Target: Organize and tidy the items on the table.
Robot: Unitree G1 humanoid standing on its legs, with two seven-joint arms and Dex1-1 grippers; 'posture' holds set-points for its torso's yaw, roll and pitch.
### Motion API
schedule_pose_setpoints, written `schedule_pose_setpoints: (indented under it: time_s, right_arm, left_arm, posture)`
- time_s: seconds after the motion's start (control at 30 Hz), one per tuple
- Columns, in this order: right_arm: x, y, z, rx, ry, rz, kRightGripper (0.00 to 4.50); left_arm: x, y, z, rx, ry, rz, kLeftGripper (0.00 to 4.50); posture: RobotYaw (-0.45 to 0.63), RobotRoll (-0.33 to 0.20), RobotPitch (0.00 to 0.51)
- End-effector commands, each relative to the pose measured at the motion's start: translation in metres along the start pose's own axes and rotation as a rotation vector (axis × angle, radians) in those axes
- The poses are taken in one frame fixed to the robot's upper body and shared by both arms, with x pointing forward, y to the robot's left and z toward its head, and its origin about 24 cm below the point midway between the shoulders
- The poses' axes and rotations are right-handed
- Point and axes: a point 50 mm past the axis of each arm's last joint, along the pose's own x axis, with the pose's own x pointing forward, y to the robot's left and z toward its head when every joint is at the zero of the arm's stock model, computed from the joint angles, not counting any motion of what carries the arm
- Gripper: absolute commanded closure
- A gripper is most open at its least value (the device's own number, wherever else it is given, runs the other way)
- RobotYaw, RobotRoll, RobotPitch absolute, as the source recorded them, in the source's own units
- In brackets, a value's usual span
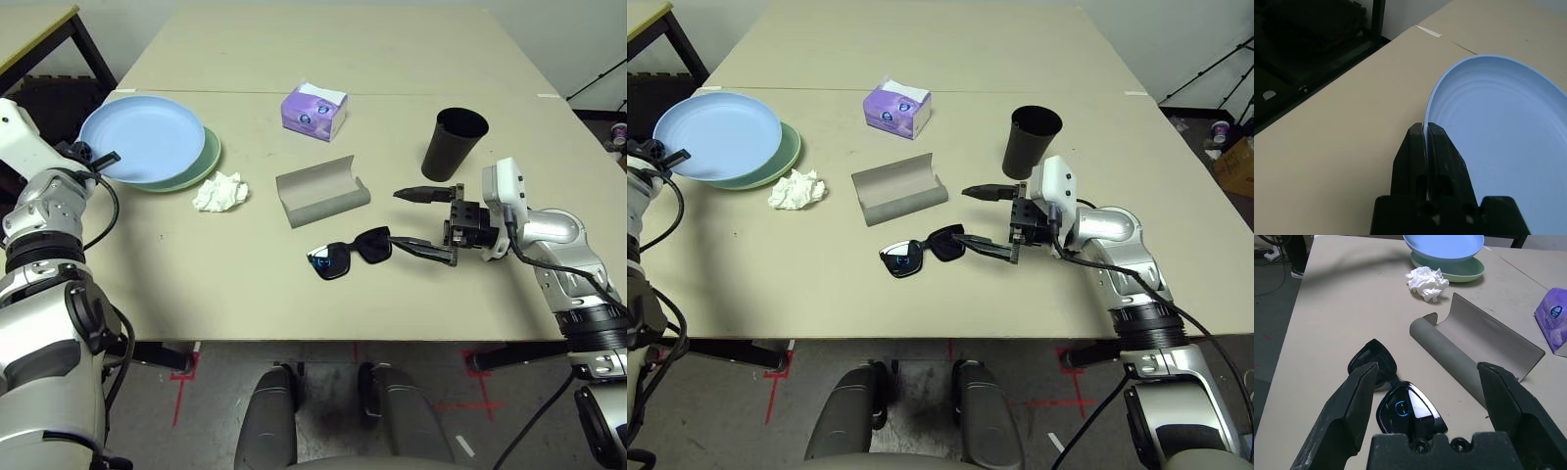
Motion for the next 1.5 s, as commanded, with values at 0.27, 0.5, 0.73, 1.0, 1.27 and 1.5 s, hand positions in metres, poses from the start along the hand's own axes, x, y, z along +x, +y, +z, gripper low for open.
schedule_pose_setpoints:
  time_s: [0.27,0.5,0.73,1.0,1.27,1.5]
  right_arm:
    - [0.0,0.003,-0.001,0.001,0.011,0.002,0.0]
    - [0.001,0.004,-0.001,0.003,0.009,0.005,0.0]
    - [0.004,0.004,-0.001,0.005,0.003,0.009,0.0]
    - [0.003,0.005,-0.001,0.006,0.003,0.005,0.0]
    - [0.003,0.005,-0.001,0.007,0.002,0.005,0.0]
    - [0.003,0.006,-0.001,0.007,0.003,0.006,0.0]
  left_arm:
    - [0.002,-0.02,0.005,-0.031,-0.011,-0.138,2.28]
    - [-0.004,-0.043,0.024,0.014,-0.052,-0.406,0.02]
    - [-0.032,-0.064,0.01,0.284,0.092,-0.826,0.02]
    - [-0.055,-0.055,-0.02,0.369,0.34,-0.981,0.02]
    - [-0.054,-0.046,-0.037,0.516,0.407,-0.965,0.02]
    - [-0.05,-0.049,-0.046,0.587,0.397,-0.961,0.02]
  posture:
    - [-0.05,0.0,0.134]
    - [-0.04,0.0,0.135]
    - [-0.03,0.0,0.134]
    - [-0.04,0.0,0.134]
    - [-0.04,0.0,0.137]
    - [-0.04,0.0,0.139]
